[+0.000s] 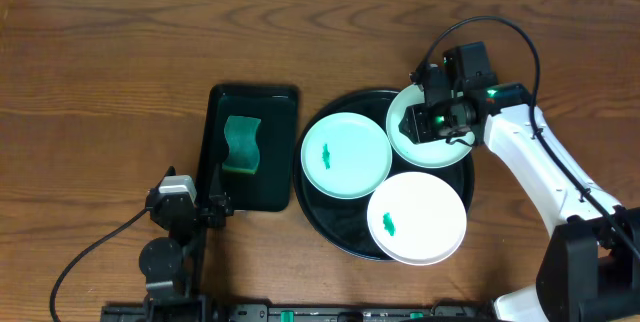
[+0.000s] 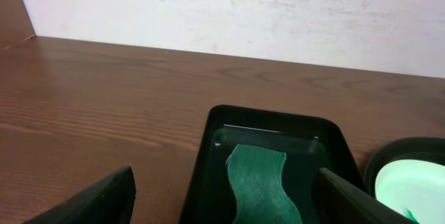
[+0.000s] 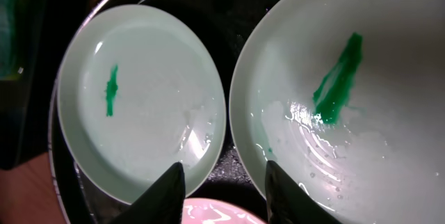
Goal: Clean dirty plates on tray and stack at the side
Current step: 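Lower the right gripper onto the upper plate's rim and grip it, then raise the left arm and move it over the green sponge, then lower the left gripper and grasp the green sponge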
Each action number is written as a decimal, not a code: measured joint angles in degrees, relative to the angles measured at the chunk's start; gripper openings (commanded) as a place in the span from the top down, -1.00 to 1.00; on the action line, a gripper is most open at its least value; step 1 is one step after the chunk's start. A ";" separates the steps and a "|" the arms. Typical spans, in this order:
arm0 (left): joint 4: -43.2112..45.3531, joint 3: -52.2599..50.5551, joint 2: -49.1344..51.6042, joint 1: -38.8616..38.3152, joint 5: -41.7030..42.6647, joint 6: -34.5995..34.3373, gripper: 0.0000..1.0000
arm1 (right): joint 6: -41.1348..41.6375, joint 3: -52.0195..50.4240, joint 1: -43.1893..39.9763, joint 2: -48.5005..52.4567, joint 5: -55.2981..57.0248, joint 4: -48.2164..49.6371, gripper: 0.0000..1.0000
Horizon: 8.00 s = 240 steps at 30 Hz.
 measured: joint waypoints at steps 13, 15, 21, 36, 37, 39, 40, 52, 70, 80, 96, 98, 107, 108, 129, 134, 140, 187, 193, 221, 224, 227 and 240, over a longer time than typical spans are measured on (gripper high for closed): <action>0.00 0.00 0.00 0.00 0.00 0.00 -0.62 | 0.02 -0.70 1.92 0.00 2.14 -0.20 0.34; 0.00 0.00 0.00 0.00 0.00 0.00 -0.62 | 0.02 -0.70 2.08 0.00 2.12 -0.17 0.34; 0.00 0.00 0.00 0.00 0.00 0.00 -0.62 | 0.07 -0.79 2.27 0.00 2.25 0.00 0.27; 0.04 0.00 0.00 0.00 0.00 -0.02 -0.63 | 0.04 -0.83 2.34 0.00 2.29 0.35 0.27; 0.22 0.00 0.00 0.00 0.02 -0.02 -0.62 | 0.04 -0.83 2.34 0.00 2.32 0.35 0.25; 0.48 0.00 0.00 0.00 0.26 -0.31 -0.62 | 0.04 -0.85 2.34 0.00 2.29 0.35 0.24; 0.50 0.00 0.00 0.00 0.42 -0.52 -0.63 | 0.04 -0.85 2.34 0.00 2.32 0.35 0.24; -11.28 14.56 1.07 0.00 1.90 -10.25 -0.63 | 0.04 -0.85 3.23 0.00 2.34 0.37 0.24; -43.87 58.51 30.99 0.00 2.78 -11.82 -0.62 | 0.04 -0.94 3.30 0.00 2.54 0.39 0.22; -64.48 82.36 53.46 0.00 2.80 -8.04 -0.62 | 0.04 -0.96 3.30 0.00 2.54 0.39 0.20; -80.48 86.55 78.75 0.00 3.37 -11.37 -0.61 | 0.04 -0.96 3.30 0.00 2.54 0.39 0.20; -80.50 86.55 80.35 0.00 3.41 -12.31 -0.39 | 0.04 -0.96 3.30 0.00 2.54 0.39 0.19; -79.80 86.44 85.05 -0.02 3.61 -13.84 0.85 | 0.04 -0.96 3.30 0.00 2.54 0.39 0.17; -79.56 86.33 85.09 -0.02 3.58 -13.68 0.86 | 0.04 -0.96 3.30 0.00 2.54 0.39 0.17; -72.48 84.78 85.09 -3.91 3.61 -11.37 0.85 | 0.31 -0.96 3.28 0.00 2.47 0.37 -0.99; -70.38 84.78 85.09 -7.85 3.26 -10.29 0.85 | 0.26 -0.96 3.30 0.00 2.45 0.39 -0.98; -69.35 84.78 85.09 -9.57 2.34 -9.64 0.50 | 0.44 -0.96 3.28 0.00 2.47 0.33 -0.76; -62.25 84.76 104.61 -9.55 -0.76 -9.53 0.17 | 0.46 -0.96 3.28 0.00 2.45 0.35 -0.74; -60.48 84.19 104.69 -9.55 -0.74 -9.60 0.16 | 0.46 -0.96 3.30 0.00 2.47 0.37 -0.73; -42.99 70.07 104.74 -9.55 -0.76 -9.75 0.16 | 0.46 -0.96 3.30 0.00 2.45 0.37 -0.73; -41.88 69.24 104.74 -9.55 -0.74 -9.75 0.15 | 0.46 -0.96 3.28 0.00 2.47 0.39 -0.73; -40.83 68.72 104.74 -9.55 -0.74 -9.75 0.14 | 0.46 -0.96 3.30 0.00 2.47 0.39 -0.73; -39.56 67.76 104.72 -9.55 -0.72 -9.75 0.14 | 0.46 -0.96 3.28 0.00 2.47 0.39 -0.73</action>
